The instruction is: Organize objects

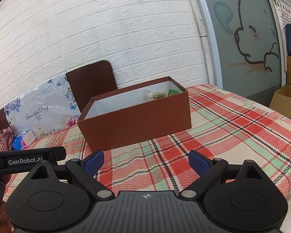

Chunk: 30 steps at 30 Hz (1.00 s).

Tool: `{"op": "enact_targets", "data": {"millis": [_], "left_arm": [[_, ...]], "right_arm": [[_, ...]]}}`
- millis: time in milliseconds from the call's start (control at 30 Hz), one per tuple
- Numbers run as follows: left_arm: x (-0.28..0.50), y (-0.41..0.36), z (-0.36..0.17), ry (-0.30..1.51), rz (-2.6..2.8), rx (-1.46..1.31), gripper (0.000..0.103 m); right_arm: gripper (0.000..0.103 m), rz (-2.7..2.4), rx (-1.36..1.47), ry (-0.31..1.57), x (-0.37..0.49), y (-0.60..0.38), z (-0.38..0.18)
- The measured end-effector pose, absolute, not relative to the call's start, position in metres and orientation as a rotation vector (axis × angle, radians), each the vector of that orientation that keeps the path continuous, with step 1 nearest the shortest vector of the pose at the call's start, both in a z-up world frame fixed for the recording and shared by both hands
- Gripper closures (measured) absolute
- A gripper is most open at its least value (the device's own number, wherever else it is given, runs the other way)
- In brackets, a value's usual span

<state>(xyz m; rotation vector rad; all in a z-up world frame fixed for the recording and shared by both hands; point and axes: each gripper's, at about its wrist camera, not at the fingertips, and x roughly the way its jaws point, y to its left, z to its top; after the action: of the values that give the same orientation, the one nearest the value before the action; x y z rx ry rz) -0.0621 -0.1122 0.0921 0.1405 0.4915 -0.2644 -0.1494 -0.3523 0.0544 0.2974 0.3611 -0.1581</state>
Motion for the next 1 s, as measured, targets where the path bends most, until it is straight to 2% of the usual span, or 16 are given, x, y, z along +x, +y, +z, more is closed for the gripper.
{"op": "enact_targets", "data": {"millis": [500,800,1000], "left_arm": [[-0.074,-0.113,0.098,0.516,-0.201,0.082,0.0],[-0.075,-0.13,0.093,0.544,-0.273,0.233,0.0],[-0.066,-0.126,0.091,0.577,-0.269,0.213,0.0]], "right_arm": [[0.008,-0.18,0.309,0.324,-0.169,-0.362,0.059],[0.008,-0.184,0.312,0.348,-0.164,-0.361,0.051],[0.008,-0.183,0.306,0.353,-0.163,-0.363,0.048]]}}
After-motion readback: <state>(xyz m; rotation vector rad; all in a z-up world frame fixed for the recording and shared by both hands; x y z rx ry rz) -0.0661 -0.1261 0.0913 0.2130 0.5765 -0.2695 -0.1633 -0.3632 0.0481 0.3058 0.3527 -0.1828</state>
